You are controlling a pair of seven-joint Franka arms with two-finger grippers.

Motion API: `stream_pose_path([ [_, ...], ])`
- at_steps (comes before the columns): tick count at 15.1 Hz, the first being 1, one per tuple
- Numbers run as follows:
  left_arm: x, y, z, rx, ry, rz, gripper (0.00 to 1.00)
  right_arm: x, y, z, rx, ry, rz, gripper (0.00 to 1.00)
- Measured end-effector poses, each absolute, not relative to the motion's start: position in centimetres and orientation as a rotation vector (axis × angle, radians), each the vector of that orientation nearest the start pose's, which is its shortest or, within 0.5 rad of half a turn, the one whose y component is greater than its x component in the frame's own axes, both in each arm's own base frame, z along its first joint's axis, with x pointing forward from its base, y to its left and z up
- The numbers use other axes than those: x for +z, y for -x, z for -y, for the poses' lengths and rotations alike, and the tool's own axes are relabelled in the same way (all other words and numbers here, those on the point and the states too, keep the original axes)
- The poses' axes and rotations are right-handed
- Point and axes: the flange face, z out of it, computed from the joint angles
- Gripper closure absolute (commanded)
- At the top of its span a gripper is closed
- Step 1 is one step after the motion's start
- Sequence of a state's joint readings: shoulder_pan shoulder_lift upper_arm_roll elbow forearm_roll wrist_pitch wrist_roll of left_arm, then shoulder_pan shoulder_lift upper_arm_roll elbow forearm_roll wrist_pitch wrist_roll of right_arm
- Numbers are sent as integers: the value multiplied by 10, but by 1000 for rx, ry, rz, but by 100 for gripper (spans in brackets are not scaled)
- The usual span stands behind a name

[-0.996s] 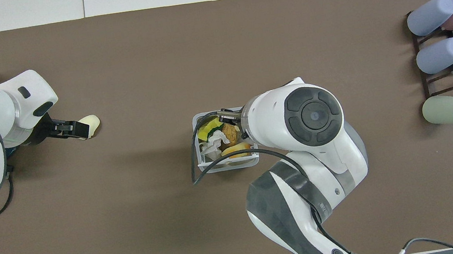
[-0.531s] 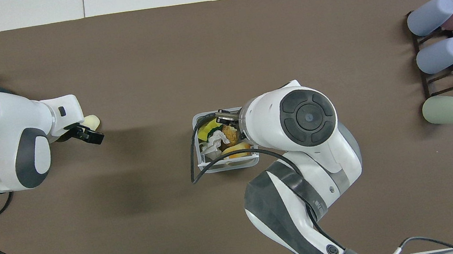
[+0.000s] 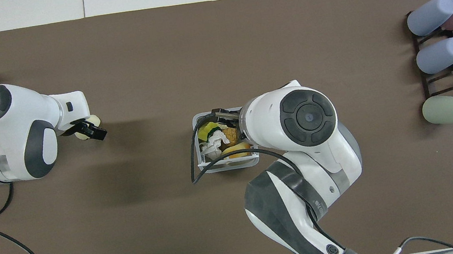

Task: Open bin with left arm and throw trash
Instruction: 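Grasp the cream trash piece near the left gripper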

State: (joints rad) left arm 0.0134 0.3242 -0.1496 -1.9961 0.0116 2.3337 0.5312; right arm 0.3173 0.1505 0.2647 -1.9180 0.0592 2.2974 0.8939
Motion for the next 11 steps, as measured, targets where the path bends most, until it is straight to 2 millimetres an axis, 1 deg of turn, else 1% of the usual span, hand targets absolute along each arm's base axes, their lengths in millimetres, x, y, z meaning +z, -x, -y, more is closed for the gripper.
stream_pose_path([
  [2, 302, -601, 79, -41, 2997, -1043, 73, 441, -516, -334, -167, 2870, -513, 0],
  [3, 302, -602, 78, -41, 2990, -1047, 89, 441, -516, -334, -167, 2870, -513, 0],
  [4, 303, -602, 77, -41, 2983, -1051, 100, 441, -516, -334, -167, 2870, -513, 0],
  [8, 308, -606, 74, -53, 2975, -1048, 100, 441, -517, -334, -168, 2869, -513, 0],
  [11, 324, -615, 73, -41, 2979, -1039, 100, 441, -517, -334, -168, 2869, -513, 0],
])
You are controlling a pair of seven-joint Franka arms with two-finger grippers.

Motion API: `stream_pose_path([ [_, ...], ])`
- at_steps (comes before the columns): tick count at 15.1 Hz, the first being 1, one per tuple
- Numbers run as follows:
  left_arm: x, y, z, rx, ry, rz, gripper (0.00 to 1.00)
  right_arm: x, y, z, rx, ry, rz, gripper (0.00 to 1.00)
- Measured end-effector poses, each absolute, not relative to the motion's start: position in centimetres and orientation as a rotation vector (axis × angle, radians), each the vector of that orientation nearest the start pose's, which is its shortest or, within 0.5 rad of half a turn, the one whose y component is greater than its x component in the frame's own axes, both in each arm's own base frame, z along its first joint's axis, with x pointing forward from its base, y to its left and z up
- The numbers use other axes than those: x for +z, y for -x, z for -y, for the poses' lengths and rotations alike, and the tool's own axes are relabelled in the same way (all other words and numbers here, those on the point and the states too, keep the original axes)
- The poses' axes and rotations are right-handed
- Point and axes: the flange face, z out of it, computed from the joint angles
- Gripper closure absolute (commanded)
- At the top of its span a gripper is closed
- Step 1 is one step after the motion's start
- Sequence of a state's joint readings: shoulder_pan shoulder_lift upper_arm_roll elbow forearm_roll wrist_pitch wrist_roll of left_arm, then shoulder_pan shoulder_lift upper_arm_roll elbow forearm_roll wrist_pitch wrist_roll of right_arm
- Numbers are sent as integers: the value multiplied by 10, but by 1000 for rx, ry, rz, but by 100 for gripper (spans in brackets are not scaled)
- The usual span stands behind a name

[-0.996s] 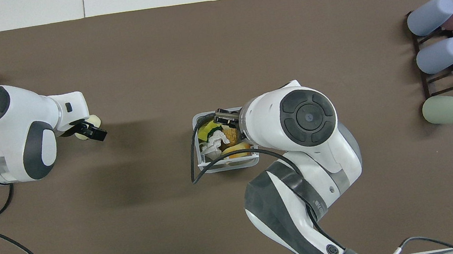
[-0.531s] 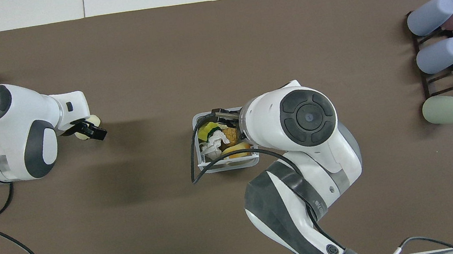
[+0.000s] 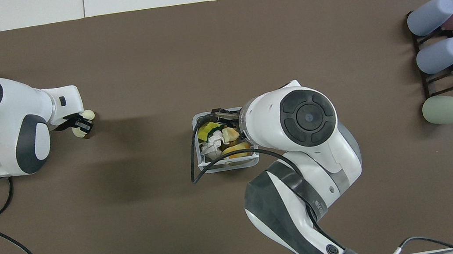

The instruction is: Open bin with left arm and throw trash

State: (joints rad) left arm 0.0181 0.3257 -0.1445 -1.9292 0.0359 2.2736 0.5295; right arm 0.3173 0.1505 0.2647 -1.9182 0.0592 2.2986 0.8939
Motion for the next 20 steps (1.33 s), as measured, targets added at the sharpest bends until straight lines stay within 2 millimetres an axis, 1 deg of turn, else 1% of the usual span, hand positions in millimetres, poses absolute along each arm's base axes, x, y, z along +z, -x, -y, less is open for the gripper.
stream_pose_path([
  [2, 342, -622, 73, -6, 2993, -1008, 100, 441, -517, -334, -169, 2871, -506, 0],
  [4, 363, -628, 76, 21, 3026, -942, 100, 441, -519, -331, -177, 2881, -461, 0],
  [5, 374, -631, 81, 27, 3062, -883, 100, 441, -523, -324, -186, 2888, -428, 0],
  [6, 389, -634, 91, 29, 3107, -805, 100, 442, -532, -311, -205, 2896, -383, 0],
  [7, 406, -636, 108, 26, 3152, -719, 100, 442, -543, -294, -235, 2899, -337, 0],
  [8, 423, -636, 130, 16, 3196, -622, 100, 440, -553, -277, -259, 2903, -303, 0],
  [9, 439, -635, 156, 2, 3238, -520, 100, 434, -563, -262, -271, 2907, -283, 0],
  [10, 450, -630, 184, -4, 3272, -429, 100, 425, -570, -253, -277, 2910, -268, 0],
  [11, 455, -623, 214, -1, 3293, -357, 100, 413, -576, -248, -279, 2914, -243, 0],
  [13, 459, -601, 272, 24, 3324, -267, 100, 384, -588, -245, -307, 2918, -190, 0],
  [15, 462, -577, 323, 35, 3344, -268, 100, 350, -600, -238, -349, 2938, -146, 0],
  [16, 462, -566, 343, 39, 3346, -289, 100, 333, -605, -236, -358, 2952, -122, 0],
  [17, 463, -557, 358, 45, 3344, -313, 100, 317, -607, -233, -356, 2968, -100, 0],
  [18, 462, -550, 368, 49, 3342, -334, 100, 305, -608, -228, -348, 2984, -82, 0],
  [20, 458, -540, 378, 53, 3337, -366, 100, 291, -606, -217, -333, 3005, -5, 0],
])
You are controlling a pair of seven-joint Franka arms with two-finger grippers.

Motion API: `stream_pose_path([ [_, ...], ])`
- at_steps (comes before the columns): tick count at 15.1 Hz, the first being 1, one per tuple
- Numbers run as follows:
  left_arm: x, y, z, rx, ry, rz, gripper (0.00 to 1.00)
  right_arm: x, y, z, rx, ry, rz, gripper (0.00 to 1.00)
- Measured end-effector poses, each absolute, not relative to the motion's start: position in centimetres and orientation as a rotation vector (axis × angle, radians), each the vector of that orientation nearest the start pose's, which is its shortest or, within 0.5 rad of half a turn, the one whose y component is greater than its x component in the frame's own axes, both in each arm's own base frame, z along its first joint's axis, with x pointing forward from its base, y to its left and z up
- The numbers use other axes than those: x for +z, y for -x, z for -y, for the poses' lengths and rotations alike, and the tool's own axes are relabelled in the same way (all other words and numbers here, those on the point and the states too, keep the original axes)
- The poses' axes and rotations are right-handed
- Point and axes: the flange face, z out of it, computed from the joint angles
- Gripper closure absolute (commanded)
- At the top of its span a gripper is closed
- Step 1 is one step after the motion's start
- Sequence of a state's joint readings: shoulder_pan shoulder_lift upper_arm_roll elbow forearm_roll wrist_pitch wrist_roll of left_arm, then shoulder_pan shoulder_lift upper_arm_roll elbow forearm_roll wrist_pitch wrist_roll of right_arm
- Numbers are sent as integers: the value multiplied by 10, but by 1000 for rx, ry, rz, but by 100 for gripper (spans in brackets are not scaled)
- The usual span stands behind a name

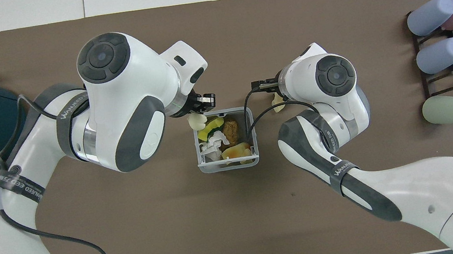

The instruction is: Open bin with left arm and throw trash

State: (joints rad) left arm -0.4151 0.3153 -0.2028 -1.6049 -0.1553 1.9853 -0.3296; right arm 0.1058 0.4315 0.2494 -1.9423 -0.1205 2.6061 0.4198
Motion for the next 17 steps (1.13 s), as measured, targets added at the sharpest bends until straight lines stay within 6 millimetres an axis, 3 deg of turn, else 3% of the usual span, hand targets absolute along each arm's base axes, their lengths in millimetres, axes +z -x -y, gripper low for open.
stream_pose_path([
  [4, 433, -510, 394, 18, 3328, -419, 100, 280, -599, -210, -313, 3019, 83, 0],
  [5, 426, -501, 396, 13, 3324, -432, 100, 281, -597, -212, -313, 3019, 88, 23],
  [6, 422, -493, 398, 11, 3320, -444, 100, 281, -596, -214, -313, 3018, 93, 86],
  [7, 420, -488, 398, 10, 3317, -449, 100, 282, -595, -215, -313, 3018, 97, 100],
  [8, 419, -486, 397, 5, 3316, -449, 72, 282, -594, -214, -311, 3020, 99, 100],
  [9, 420, -485, 396, -3, 3317, -448, 5, 283, -594, -214, -314, 3022, 102, 100],
  [10, 422, -485, 395, -10, 3318, -446, 0, 285, -594, -212, -318, 3023, 100, 100],
  [15, 424, -486, 394, -15, 3326, -403, 0, 295, -592, -210, -296, 3040, 99, 100],
  [17, 424, -486, 394, -16, 3329, -386, 0, 308, -593, -204, -304, 3048, 90, 100],
])
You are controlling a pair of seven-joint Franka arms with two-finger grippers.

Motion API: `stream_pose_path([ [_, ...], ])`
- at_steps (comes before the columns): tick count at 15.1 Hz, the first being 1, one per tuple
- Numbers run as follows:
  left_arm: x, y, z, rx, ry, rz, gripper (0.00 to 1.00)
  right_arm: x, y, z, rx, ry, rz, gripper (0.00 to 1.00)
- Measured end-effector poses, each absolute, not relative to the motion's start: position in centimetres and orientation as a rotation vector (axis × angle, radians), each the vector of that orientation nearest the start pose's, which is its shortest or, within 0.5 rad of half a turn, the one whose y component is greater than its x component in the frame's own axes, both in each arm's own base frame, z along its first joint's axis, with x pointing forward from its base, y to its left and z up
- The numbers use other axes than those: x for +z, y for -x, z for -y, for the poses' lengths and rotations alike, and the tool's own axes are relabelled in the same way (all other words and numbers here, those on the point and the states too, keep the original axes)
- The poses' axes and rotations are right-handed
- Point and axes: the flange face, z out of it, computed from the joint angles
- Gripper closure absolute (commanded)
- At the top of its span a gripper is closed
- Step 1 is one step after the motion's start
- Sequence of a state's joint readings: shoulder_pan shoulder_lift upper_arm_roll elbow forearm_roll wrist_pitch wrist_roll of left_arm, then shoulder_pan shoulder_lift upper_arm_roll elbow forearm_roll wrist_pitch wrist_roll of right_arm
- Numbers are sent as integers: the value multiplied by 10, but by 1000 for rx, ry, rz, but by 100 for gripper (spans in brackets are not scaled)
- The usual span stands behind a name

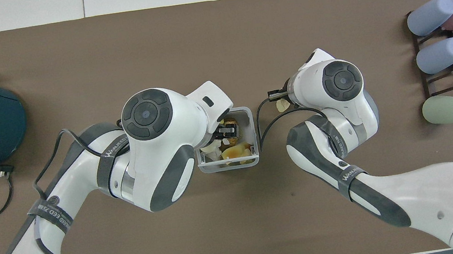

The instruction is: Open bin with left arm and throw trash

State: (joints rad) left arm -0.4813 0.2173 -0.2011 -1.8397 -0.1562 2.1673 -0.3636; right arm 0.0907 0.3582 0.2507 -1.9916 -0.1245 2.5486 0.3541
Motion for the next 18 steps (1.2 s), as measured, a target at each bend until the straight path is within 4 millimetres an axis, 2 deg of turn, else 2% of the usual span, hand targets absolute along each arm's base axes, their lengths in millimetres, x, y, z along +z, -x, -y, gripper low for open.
stream_pose_path([
  [2, 424, -486, 394, -17, 3330, -380, 0, 335, -592, -196, -308, 3067, 73, 100],
  [5, 425, -488, 393, -21, 3332, -370, 0, 386, -584, -182, -292, 3110, 48, 100],
  [7, 434, -499, 382, -46, 3341, -327, 0, 414, -570, -189, -246, 3141, 46, 100],
  [8, 443, -510, 369, -59, 3347, -286, 0, 426, -561, -200, -238, 3144, 27, 100],
  [10, 468, -541, 326, -61, 3351, -169, 0, 440, -548, -229, -234, 3104, -36, 100],
  [12, 494, -570, 269, -65, 3330, -90, 0, 445, -540, -254, -219, 3039, -121, 100],
  [14, 517, -590, 206, -70, 3285, -56, 0, 448, -531, -284, -217, 2964, -197, 100],
  [16, 536, -598, 141, -50, 3261, -87, 0, 448, -515, -322, -233, 2911, -245, 100],
  [18, 554, -593, 86, -11, 3248, -127, 0, 444, -500, -348, -233, 2891, -253, 100],
])
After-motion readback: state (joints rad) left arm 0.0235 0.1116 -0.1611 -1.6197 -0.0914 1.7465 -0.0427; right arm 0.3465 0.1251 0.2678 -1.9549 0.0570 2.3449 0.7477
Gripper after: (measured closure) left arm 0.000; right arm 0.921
